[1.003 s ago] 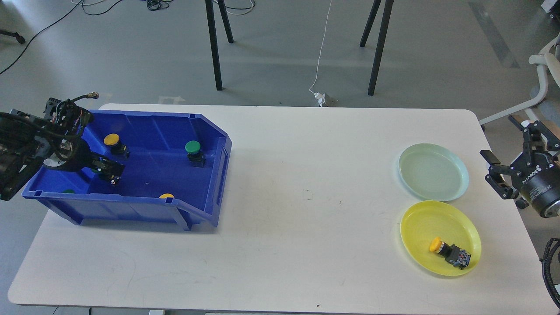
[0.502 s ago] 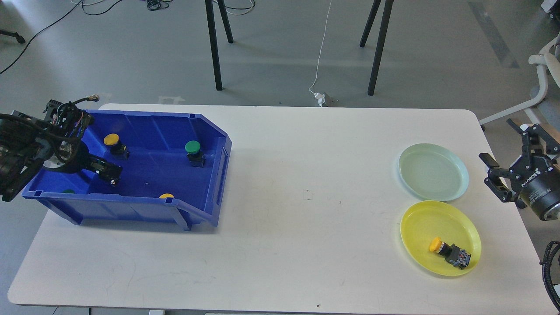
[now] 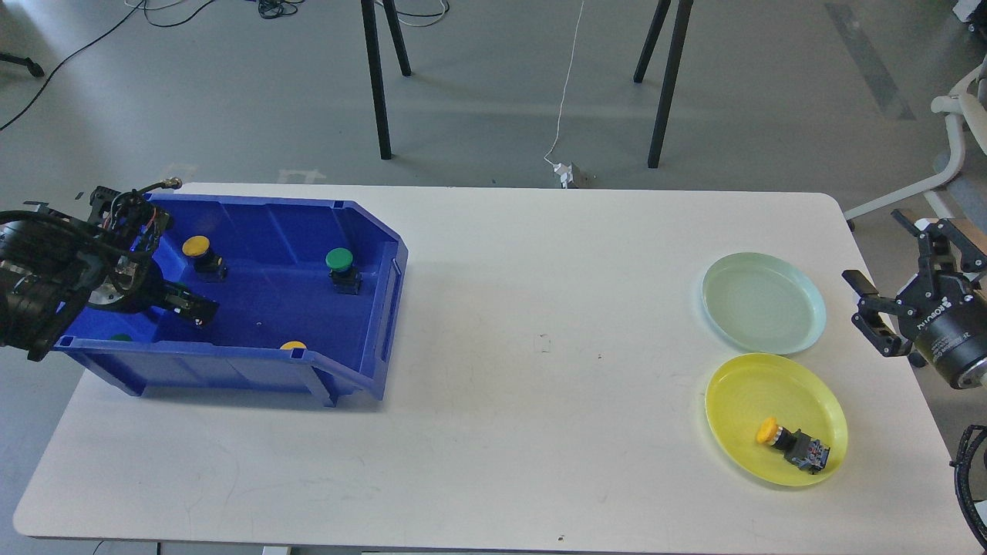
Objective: Pass button and place on color plate
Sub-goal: 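Reach the left gripper into the bin and grasp a green button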
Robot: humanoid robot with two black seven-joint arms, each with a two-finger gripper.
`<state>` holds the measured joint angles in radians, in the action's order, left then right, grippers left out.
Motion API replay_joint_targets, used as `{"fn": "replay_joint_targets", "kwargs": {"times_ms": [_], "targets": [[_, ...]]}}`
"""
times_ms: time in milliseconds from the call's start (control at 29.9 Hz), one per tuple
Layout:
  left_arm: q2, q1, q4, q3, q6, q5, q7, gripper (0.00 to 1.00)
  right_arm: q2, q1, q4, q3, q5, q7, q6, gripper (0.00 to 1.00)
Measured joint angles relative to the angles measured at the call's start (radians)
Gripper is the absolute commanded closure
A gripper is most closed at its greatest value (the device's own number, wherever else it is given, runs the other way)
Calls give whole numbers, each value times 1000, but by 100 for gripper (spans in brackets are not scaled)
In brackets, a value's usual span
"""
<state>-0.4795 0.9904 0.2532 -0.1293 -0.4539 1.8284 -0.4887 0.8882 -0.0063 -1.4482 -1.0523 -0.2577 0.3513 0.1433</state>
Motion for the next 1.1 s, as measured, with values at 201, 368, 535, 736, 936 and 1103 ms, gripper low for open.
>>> {"fn": "replay_joint_targets", "kwargs": {"times_ms": [201,368,535,736,936,1103], "targets": [[1,-2,0,-1,0,0,0,11,0,-1,0,-1,0,0,2,8],[1,-6,0,-2,-1,0,0,14,0,-1,0,-3,0,0,2,8],[9,-7,0,-2,-1,-1,0,14,0,-3,0,-3,0,0,2,8],[10,-7,0,-3,-2,-2,0,16,0,-4,0,-3,0,0,3,8],[19,-7,-3,-5,5,-1,0,30,0,-7,0,-2,0,0,2,8],[22,-13,-5,-7,33,2,0,36,0,-8,0,-1,0,0,3,8]]}}
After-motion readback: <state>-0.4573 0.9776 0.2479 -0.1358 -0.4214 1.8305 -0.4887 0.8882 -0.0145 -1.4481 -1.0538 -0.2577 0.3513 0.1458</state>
